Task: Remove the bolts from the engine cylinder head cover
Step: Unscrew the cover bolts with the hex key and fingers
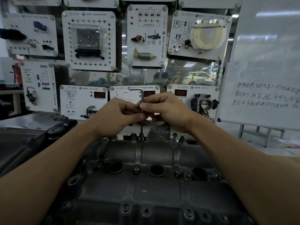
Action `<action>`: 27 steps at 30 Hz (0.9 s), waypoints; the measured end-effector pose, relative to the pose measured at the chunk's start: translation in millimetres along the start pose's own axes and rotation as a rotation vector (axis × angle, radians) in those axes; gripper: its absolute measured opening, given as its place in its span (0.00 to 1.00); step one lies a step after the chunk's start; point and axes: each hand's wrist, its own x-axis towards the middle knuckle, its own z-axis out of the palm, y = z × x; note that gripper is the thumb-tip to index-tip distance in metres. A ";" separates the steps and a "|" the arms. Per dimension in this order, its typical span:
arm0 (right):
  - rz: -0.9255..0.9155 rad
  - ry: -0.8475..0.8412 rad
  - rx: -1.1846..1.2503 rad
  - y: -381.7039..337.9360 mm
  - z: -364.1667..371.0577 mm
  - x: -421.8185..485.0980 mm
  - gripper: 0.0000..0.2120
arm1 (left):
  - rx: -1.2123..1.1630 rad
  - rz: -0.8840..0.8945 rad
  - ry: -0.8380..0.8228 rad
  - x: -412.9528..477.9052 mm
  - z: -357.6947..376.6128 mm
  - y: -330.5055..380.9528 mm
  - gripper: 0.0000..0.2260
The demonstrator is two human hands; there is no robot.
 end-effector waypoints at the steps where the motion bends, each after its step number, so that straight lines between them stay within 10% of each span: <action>1: -0.006 0.004 -0.011 -0.1 0.4 -0.5 0.06 | 0.006 0.003 0.006 0.1 0.8 0.5 0.06; 27: 0.003 0.076 0.037 3.2 2.2 0.0 0.03 | 0.025 0.010 0.100 2.9 5.1 2.1 0.03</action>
